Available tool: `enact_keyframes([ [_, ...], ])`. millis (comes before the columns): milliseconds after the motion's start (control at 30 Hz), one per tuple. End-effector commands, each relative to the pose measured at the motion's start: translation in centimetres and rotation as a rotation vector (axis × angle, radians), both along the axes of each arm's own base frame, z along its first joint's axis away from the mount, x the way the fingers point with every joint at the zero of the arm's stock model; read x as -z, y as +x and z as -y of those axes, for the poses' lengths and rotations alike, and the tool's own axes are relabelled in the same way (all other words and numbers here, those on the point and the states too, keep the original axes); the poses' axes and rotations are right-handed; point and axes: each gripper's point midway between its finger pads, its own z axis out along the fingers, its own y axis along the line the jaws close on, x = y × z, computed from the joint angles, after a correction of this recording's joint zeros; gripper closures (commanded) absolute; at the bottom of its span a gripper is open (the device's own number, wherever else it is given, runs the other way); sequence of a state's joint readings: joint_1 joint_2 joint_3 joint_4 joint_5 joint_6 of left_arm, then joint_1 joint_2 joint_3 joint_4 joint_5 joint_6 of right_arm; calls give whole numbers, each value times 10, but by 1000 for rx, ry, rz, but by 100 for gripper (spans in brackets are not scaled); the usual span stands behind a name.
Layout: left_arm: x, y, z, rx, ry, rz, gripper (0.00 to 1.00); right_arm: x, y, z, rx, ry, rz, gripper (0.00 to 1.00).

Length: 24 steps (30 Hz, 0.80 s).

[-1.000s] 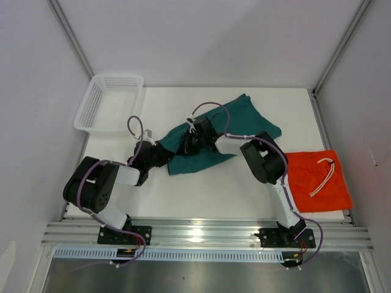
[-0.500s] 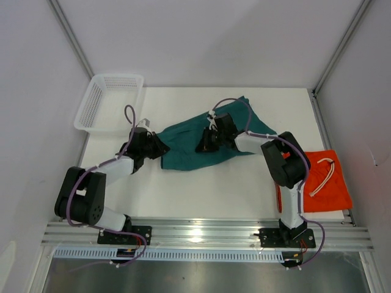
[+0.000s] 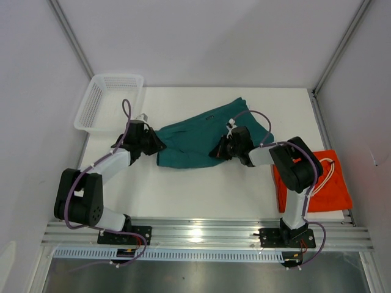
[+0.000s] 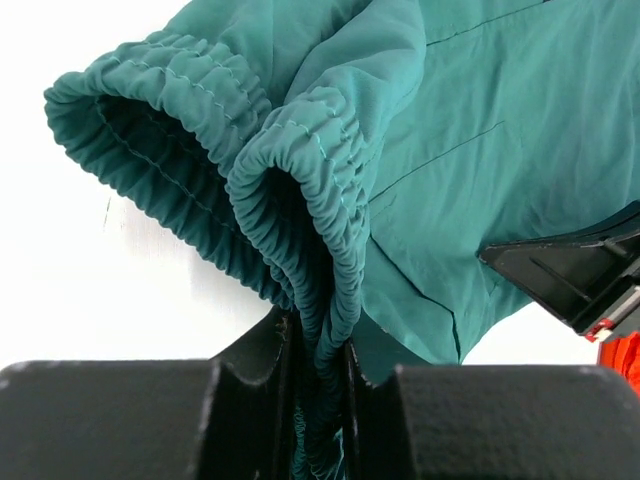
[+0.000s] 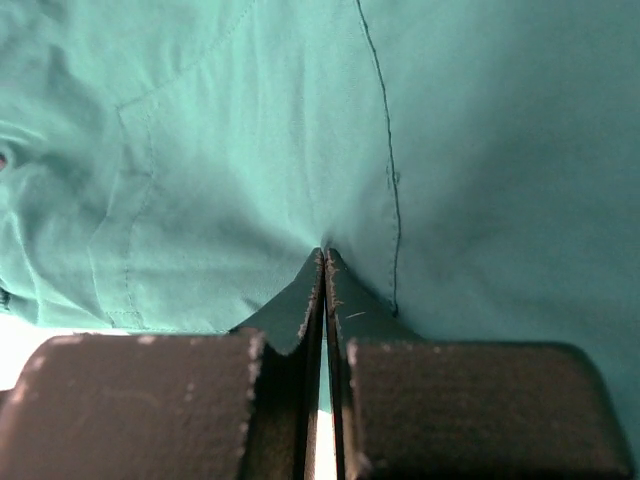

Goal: Fold and stack the shorts
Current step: Fold the shorts

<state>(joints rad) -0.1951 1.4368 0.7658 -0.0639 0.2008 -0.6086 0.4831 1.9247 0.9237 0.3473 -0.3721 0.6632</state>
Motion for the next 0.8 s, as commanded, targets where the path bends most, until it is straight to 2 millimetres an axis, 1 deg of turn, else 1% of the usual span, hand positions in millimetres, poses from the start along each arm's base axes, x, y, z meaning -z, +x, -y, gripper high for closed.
enact_keyframes([
  [0,-35,9,-3,11,-14,64,100,-30,20,-7,94,122,137,100],
  [33,-37,10,-5,3,-19,64,100,-28,22,-7,116,128,140,100],
  [67,-39,9,-4,7,-29,63,100,-16,20,-8,131,121,110,100],
  [100,-42,9,-5,4,-35,63,100,-11,14,-16,120,114,98,100],
  [167,-54,14,-6,1,-33,83,100,-3,10,-25,116,92,86,100],
  [200,-60,14,-6,2,-26,84,100,7,4,-29,108,71,67,100],
  [233,-70,18,-7,1,-24,102,100,10,-6,-41,92,56,68,100],
  [300,-79,18,-11,-4,1,106,100,17,-18,-52,79,46,55,100],
  [333,-81,18,-13,-5,19,107,100,18,-31,-66,54,43,59,100],
  [367,-104,27,-15,-3,33,149,100,19,-38,-74,39,43,58,100],
  [400,-96,20,-20,5,74,95,100,21,-44,-82,33,38,59,100],
  [433,-99,21,-23,5,98,87,100,20,-51,-91,17,36,64,100],
  [467,-122,25,-24,11,110,107,100,20,-70,-109,-29,33,65,100],
  [500,-122,26,-25,30,130,99,100,21,-74,-122,-44,24,68,100],
  [533,-135,31,-26,30,143,121,100,20,-81,-133,-69,22,72,100],
  [567,-134,26,-28,35,159,99,100,19,-98,-151,-120,26,74,100],
  [600,-144,28,-29,49,176,117,100,10,-98,-166,-141,37,85,100],
  [633,-151,29,-32,47,192,125,100,12,-102,-174,-168,34,82,100],
  [667,-152,24,-34,54,209,113,100,7,-105,-181,-187,45,86,100],
  [700,-162,26,-36,64,231,140,100,4,-107,-184,-201,55,82,100],
  [733,-164,23,-39,66,247,142,100,-8,-102,-188,-207,68,101,100],
  [767,-163,19,-43,72,278,134,100,-14,-99,-188,-210,68,114,100],
])
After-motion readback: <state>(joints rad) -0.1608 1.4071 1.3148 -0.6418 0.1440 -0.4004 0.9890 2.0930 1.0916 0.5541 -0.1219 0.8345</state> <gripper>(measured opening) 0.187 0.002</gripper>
